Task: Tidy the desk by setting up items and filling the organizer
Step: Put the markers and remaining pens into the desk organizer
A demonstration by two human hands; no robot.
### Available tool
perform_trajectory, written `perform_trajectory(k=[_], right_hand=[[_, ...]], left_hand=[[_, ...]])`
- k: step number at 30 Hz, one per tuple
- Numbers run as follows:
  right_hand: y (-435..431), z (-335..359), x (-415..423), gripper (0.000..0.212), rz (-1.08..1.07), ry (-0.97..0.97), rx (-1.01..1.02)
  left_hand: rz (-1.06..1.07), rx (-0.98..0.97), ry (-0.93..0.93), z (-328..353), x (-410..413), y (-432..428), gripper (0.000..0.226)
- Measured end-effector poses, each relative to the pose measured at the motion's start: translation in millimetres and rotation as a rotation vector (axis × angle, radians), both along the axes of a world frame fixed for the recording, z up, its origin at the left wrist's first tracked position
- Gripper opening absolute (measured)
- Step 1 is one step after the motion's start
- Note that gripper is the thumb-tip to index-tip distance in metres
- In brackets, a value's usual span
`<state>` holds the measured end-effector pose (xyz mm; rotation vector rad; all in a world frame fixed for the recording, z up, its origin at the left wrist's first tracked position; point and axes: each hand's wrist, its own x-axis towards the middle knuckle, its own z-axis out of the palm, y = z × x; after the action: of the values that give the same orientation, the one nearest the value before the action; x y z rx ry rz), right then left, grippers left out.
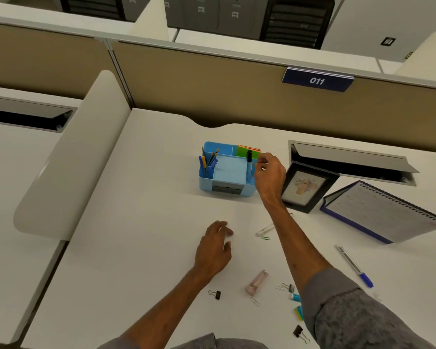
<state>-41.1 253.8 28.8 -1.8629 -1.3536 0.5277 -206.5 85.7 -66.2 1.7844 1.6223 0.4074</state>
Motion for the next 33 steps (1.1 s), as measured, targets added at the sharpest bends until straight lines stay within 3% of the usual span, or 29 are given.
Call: perform_trajectory(k=[8, 15, 22, 33], right_hand=[[-83, -6, 40, 0.027, -0.072, 0.105, 0.033], [-180, -44, 80, 0.024, -0.192, 0.118, -0.205], [-258, -61, 103, 0.025, -0.257, 0.139, -0.221], [-257, -62, 98, 0.026, -0.16, 0.193, -0.245]], left_hand=[[-0.026, 0.032, 0.047, 19, 46, 16, 0.033], [-0.08, 0.036, 0.098, 29, 92, 36, 0.04], [-0.146, 0.041, 0.182, 25, 135, 49, 0.041], [-0.101, -0.015, 0.183, 26, 140, 39, 0.043]])
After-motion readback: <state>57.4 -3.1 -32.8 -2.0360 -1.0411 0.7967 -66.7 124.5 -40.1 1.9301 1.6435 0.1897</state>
